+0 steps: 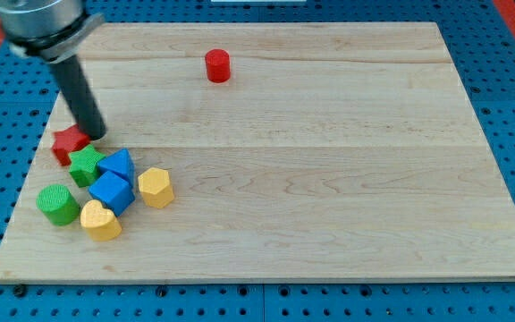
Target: Place the red circle diagonally to the top right of the red star
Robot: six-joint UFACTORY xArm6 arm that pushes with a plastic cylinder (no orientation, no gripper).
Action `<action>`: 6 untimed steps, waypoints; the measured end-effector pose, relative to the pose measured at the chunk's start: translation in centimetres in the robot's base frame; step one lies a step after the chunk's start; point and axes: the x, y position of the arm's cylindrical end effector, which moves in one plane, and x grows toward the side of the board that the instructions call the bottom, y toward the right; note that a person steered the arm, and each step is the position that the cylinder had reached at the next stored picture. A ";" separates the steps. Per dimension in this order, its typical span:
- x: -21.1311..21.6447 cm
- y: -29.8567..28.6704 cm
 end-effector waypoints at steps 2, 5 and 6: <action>-9.1 13.0; -14.5 15.8; -7.4 5.7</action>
